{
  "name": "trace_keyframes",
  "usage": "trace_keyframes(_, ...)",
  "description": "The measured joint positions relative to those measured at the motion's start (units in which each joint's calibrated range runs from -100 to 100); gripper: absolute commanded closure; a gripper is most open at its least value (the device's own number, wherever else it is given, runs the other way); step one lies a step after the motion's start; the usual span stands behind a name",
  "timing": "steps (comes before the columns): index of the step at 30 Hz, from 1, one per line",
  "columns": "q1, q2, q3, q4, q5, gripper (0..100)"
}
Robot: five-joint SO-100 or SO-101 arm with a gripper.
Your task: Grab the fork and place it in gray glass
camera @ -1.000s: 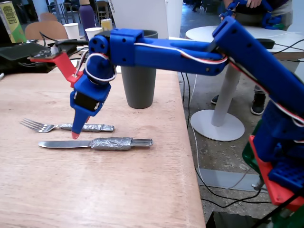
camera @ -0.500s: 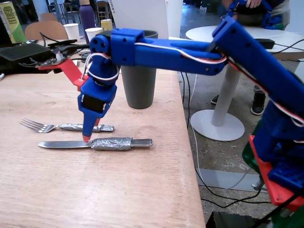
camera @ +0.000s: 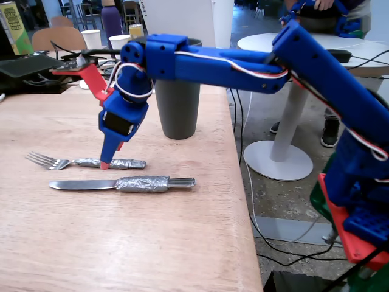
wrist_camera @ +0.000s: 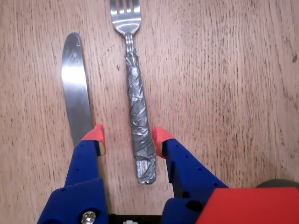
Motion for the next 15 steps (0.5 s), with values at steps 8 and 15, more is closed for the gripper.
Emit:
trace_keyframes(8,0.00,0.00,0.00,-0.66,0.00,77)
trace_keyframes(15,0.00,0.00,0.00,-0.91,0.00,77)
